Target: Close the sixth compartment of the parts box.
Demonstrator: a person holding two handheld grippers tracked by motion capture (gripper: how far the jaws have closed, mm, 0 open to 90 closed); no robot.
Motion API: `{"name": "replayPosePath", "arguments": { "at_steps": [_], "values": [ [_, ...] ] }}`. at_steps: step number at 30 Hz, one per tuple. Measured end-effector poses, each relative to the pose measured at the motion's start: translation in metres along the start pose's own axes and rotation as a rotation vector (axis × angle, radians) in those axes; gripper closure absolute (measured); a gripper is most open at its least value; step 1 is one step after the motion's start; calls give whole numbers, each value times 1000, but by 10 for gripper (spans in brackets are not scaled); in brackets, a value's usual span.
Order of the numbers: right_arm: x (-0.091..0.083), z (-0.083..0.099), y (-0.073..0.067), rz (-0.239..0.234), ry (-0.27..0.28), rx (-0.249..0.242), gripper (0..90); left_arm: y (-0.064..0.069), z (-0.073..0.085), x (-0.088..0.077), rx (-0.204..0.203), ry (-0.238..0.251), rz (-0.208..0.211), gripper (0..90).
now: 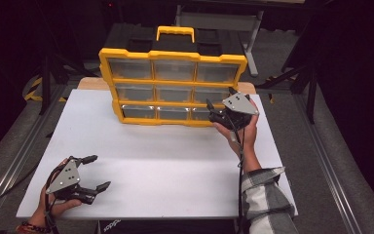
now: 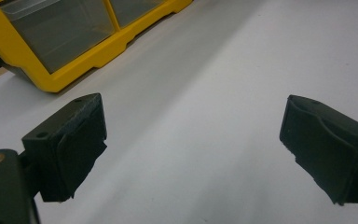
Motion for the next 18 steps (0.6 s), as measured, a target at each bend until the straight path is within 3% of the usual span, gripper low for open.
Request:
{"name": "replayPosePath", "arguments": {
  "at_steps": [10,18],
  "values": [
    [0,0,-3,9,20,16,89,0,0,0,-2,0,4,81],
    [-4,-3,-9,-4,26,4,102,0,0,0,-2,2,1,81]
  ]
}}
Point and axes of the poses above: each handheld gripper's, and its own axes: x roughly forward along the jaws, z roughly out of its underside, y roughly to its right, the point moved 2 cm from there along x, roughly forward along the jaws, and after that the axes turned 1 degree about -y, right-handed, at the moved point
